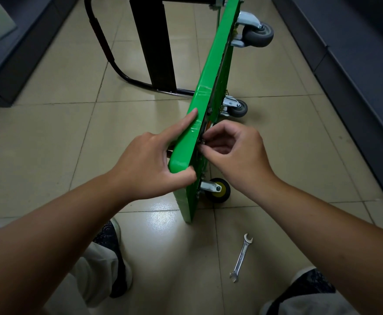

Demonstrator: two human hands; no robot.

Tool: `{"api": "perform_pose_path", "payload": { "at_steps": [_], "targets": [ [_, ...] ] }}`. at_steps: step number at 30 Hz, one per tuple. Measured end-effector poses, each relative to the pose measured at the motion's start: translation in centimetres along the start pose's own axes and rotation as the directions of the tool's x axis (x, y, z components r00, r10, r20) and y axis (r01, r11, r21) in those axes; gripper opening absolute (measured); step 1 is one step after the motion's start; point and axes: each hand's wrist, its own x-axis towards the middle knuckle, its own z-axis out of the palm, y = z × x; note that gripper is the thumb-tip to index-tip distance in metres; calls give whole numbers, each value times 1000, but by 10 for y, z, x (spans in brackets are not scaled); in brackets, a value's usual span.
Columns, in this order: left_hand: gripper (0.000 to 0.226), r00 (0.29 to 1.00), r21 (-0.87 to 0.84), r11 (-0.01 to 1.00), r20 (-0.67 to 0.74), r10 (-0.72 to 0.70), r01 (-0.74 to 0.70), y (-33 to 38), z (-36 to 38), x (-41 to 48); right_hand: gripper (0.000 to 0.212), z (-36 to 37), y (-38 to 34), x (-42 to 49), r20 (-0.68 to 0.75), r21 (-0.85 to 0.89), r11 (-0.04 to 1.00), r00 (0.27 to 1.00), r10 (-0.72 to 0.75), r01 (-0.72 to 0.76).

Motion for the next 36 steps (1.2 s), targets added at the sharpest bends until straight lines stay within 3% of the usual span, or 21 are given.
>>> {"api": "perform_pose_path", "payload": {
  "at_steps": [14,26,30,36],
  "targets": [
    [95,1000,-16,1000,17,4,-4,0,0,-1,24,1,-4,0,-28,40,999,1000,7,-6],
    [94,1000,-1,1000,-1,-1,1,0,0,-1,19,-1,-1,1,-19,-198,977,996,-84,79],
    [94,1000,-7,1000,2,3,-3,0,1,-1,8,-2,1,1,3,-283,955,996,-93,90],
    [95,1000,-8,1000,6,6,-6,-1,2,-1,14,-2,4,3,-6,-231,971,998,-62,59]
  ]
}}
